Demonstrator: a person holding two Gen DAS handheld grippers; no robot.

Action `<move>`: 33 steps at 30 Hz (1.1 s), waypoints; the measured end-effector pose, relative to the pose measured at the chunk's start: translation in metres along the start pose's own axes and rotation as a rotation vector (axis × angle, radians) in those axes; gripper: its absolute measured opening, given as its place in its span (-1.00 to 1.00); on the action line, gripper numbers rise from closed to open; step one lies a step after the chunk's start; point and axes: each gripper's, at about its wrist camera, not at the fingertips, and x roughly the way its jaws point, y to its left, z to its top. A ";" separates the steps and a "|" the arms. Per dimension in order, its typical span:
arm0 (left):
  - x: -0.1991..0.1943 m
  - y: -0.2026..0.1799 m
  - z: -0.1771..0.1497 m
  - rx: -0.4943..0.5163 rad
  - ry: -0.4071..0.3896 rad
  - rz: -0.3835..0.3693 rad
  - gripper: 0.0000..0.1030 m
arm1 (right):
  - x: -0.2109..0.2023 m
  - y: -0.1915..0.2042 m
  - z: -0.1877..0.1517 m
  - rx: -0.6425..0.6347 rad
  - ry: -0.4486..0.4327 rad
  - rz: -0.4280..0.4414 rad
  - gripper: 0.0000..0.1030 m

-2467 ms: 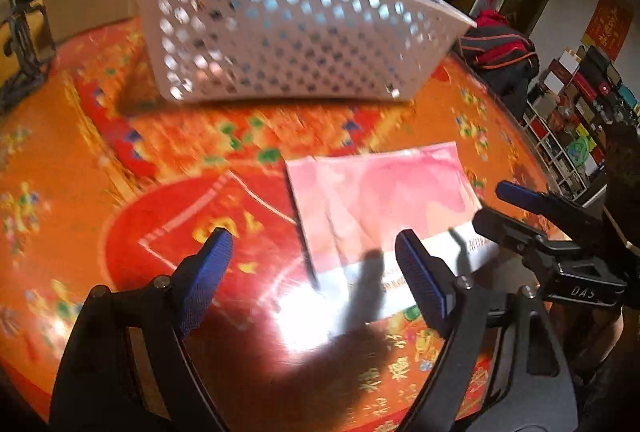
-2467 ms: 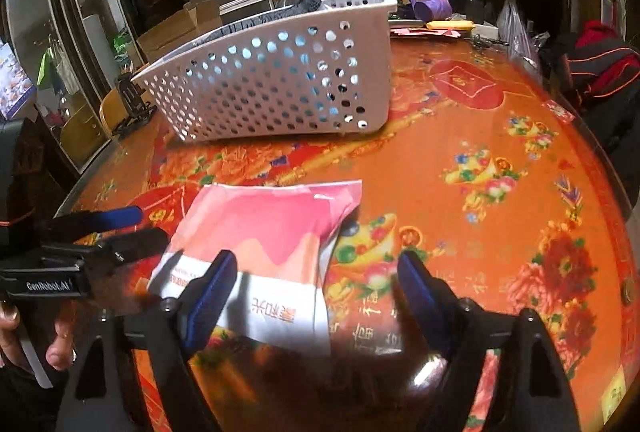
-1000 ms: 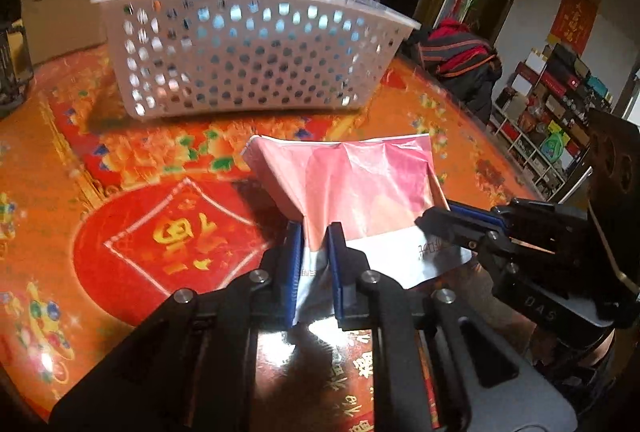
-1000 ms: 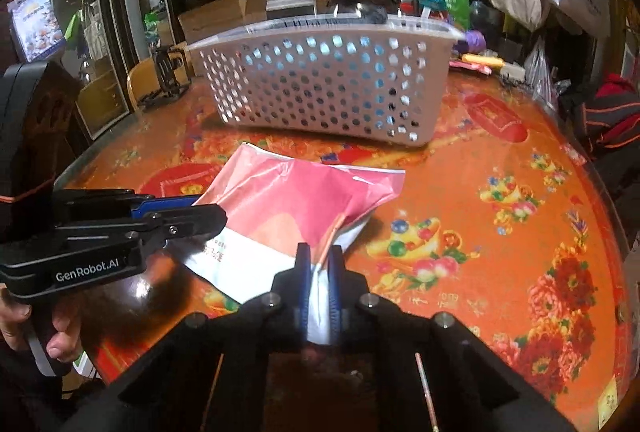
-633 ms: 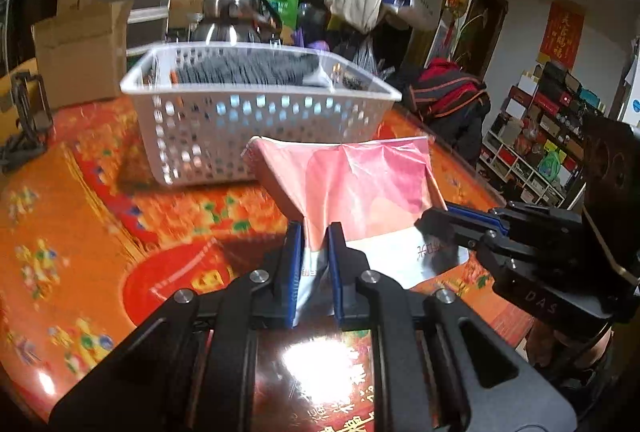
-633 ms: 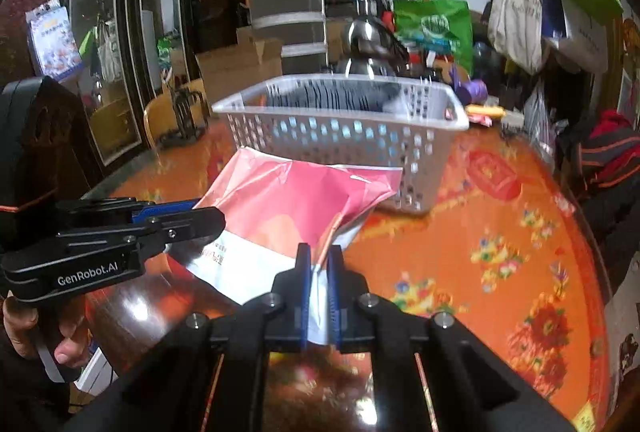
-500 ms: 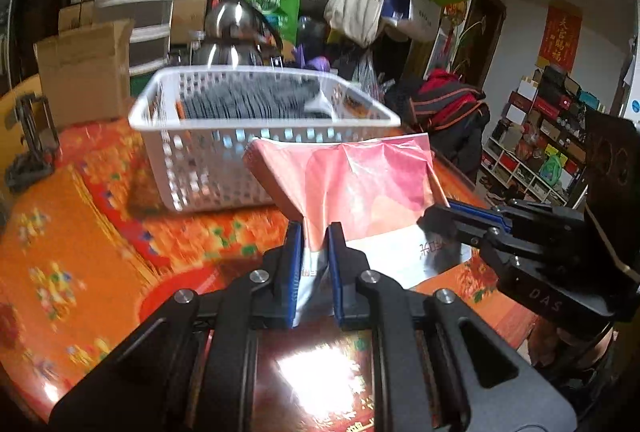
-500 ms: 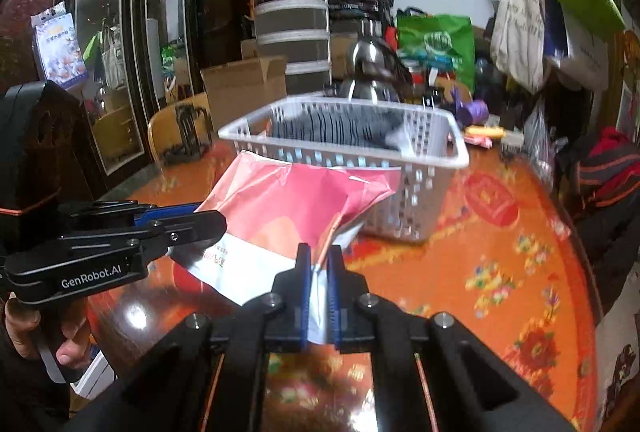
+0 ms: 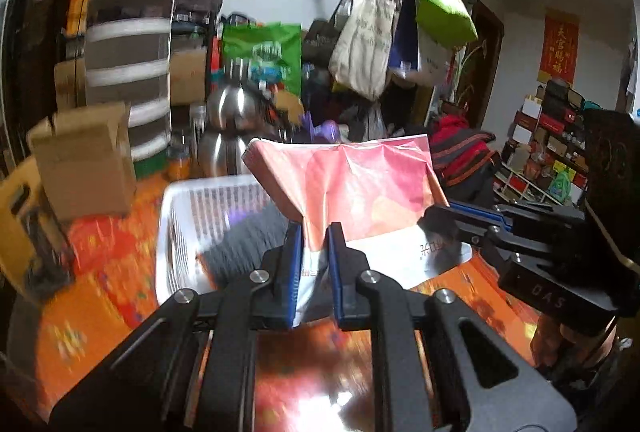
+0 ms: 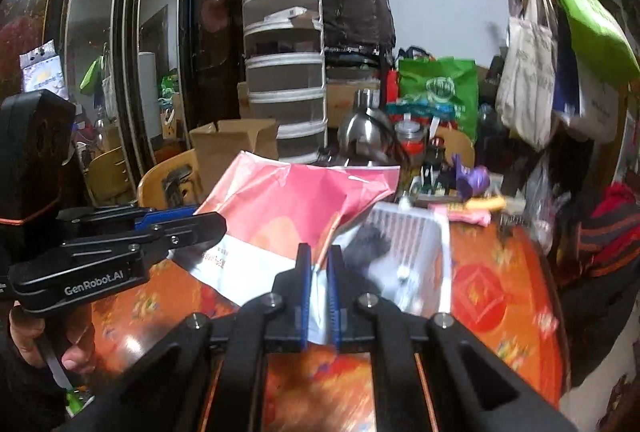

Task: Organize soft objects
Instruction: 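Lift the pink envelope with both tools into the basket and open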

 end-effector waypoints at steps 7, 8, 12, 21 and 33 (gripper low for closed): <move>0.068 0.017 0.042 0.018 0.046 0.042 -0.78 | 0.048 -0.030 0.053 -0.006 0.007 -0.010 -0.88; 0.077 0.020 0.042 0.016 0.051 0.043 -0.78 | 0.059 -0.034 0.057 -0.004 0.022 -0.015 -0.88; 0.115 0.033 0.041 -0.012 0.102 0.045 -0.78 | 0.090 -0.044 0.057 -0.003 0.068 -0.040 -0.88; 0.159 0.045 0.011 -0.037 0.172 0.068 -0.75 | 0.128 -0.055 0.031 0.009 0.111 -0.041 -0.86; 0.143 0.067 -0.002 -0.038 0.126 0.154 0.55 | 0.129 -0.073 0.010 0.071 0.126 -0.107 0.63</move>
